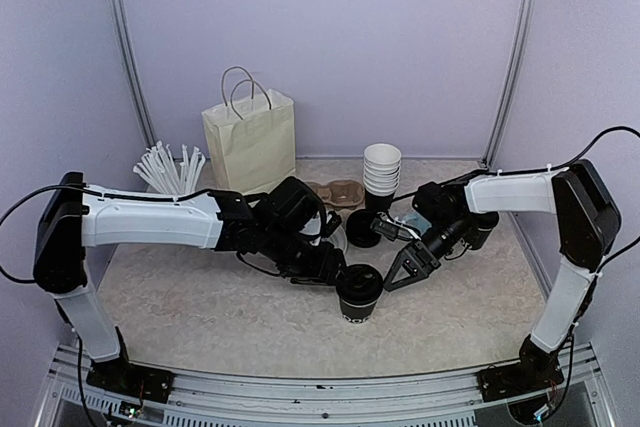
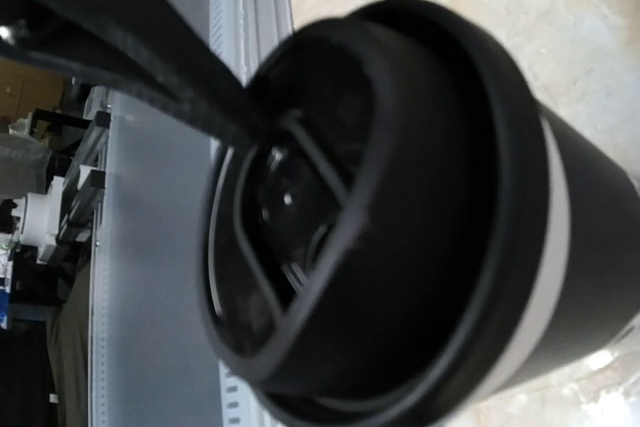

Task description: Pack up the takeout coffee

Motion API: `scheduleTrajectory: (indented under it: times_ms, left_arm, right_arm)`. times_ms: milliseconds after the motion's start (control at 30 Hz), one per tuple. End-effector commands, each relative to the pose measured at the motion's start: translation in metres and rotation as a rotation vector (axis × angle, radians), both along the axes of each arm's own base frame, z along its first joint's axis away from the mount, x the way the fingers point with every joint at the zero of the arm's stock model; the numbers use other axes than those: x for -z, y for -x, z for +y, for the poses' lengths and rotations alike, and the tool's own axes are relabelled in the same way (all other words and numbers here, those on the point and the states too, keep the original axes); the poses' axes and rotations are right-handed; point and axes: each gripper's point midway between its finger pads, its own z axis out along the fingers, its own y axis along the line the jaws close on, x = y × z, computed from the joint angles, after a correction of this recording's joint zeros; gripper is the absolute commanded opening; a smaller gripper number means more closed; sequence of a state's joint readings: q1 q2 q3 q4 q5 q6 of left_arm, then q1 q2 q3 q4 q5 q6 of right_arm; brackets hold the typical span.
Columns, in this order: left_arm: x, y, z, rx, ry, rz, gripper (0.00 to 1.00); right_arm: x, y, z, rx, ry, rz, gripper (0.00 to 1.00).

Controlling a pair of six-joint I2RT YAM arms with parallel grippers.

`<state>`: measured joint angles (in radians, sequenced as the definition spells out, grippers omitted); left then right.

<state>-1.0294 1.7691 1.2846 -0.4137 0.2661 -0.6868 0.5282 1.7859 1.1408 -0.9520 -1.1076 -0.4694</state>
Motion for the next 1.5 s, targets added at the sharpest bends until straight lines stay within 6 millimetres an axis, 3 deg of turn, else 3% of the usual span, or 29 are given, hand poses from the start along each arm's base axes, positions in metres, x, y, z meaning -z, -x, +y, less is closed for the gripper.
scheduleTrajectory:
  times_ms: [0, 467, 867, 1267, 1467]
  left_arm:
    - [-0.006, 0.000, -0.013, 0.028, 0.031, -0.005, 0.56]
    - [0.017, 0.000, -0.025, 0.062, 0.013, 0.001, 0.52]
    - [0.039, 0.012, -0.032, 0.087, -0.001, 0.030, 0.52]
    - [0.073, 0.028, -0.017, 0.084, -0.051, 0.069, 0.52]
    - [0.089, 0.037, -0.007, 0.090, -0.088, 0.081, 0.52]
  right_arm:
    - [-0.007, 0.002, 0.007, -0.017, -0.041, 0.024, 0.39]
    - [-0.005, -0.004, 0.015, -0.012, -0.066, 0.086, 0.39]
    - [-0.003, -0.006, 0.029, -0.023, -0.069, 0.134, 0.37]
    - [0.059, -0.011, 0.019, 0.034, 0.176, 0.129, 0.33]
    - [0.081, -0.011, 0.017, 0.035, 0.251, 0.134, 0.25]
